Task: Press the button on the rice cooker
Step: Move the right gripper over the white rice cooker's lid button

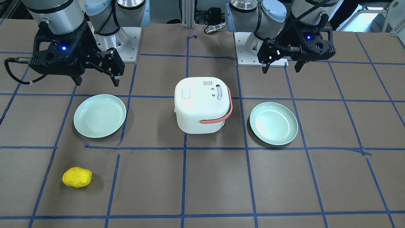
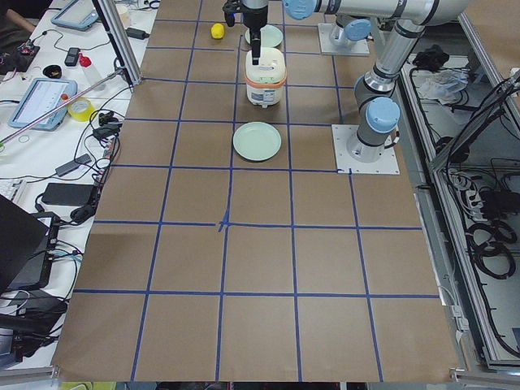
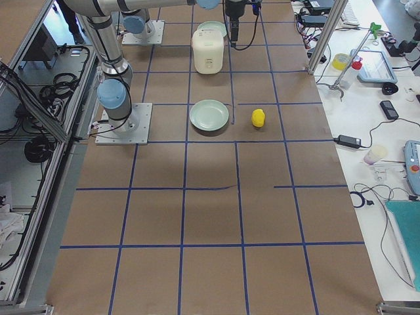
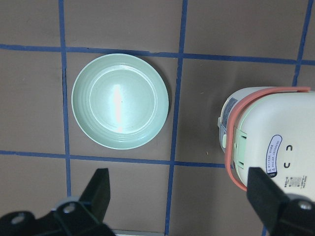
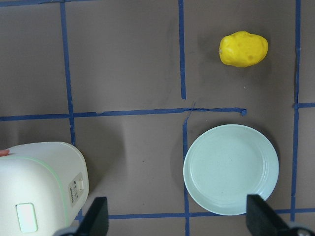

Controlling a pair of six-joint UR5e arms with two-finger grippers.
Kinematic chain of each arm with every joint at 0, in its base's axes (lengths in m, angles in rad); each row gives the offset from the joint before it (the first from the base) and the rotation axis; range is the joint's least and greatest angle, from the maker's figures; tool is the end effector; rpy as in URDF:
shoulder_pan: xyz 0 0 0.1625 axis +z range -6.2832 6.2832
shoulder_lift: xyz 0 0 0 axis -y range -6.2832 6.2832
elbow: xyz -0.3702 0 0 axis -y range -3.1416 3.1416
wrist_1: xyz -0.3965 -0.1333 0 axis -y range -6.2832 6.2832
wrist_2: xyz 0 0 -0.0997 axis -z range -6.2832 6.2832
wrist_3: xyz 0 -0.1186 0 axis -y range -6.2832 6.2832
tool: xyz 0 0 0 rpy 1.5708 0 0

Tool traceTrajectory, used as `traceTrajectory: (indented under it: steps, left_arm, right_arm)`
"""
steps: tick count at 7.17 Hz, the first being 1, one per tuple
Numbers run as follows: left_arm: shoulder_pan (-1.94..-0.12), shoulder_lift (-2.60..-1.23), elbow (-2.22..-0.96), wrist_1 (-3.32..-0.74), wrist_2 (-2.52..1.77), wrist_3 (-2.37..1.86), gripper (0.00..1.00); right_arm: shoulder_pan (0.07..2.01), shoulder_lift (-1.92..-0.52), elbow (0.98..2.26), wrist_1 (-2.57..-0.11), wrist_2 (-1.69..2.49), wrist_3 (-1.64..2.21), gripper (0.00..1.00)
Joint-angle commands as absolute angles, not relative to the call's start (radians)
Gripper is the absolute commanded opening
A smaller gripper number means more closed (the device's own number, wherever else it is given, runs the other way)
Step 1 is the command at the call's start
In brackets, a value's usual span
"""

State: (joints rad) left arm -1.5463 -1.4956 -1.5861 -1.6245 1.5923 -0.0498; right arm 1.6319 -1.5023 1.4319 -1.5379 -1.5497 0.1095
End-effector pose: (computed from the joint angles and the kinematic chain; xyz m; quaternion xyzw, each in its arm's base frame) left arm -0.1192 -0.4715 0.4374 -0.0372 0.9992 -0.0032 0.0107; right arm 0.1676 -0.5157 0.4450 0.0240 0.9995 -0.0178 0.0121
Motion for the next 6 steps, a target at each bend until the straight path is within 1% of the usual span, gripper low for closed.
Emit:
traceTrajectory:
  steps: [1,3,6]
  left_arm:
    - [-1.546,-1.496,-1.586,-1.624,1.592,-0.051,1.0]
    - [-1.546,-1.496,-1.585,-1.624,1.592,-0.051,1.0]
    - [-1.546,-1.496,-1.586,-1.624,1.592,-0.051,1.0]
  right_arm:
    - [1.718,-1.479,1.442,-1.548,-1.555,0.261,1.0]
    - [1.772,-1.474,1.469,-1.584,-1.543,0.415,1.0]
    - [1.839,-1.468,1.535,-1.598,-1.542,0.413,0.99]
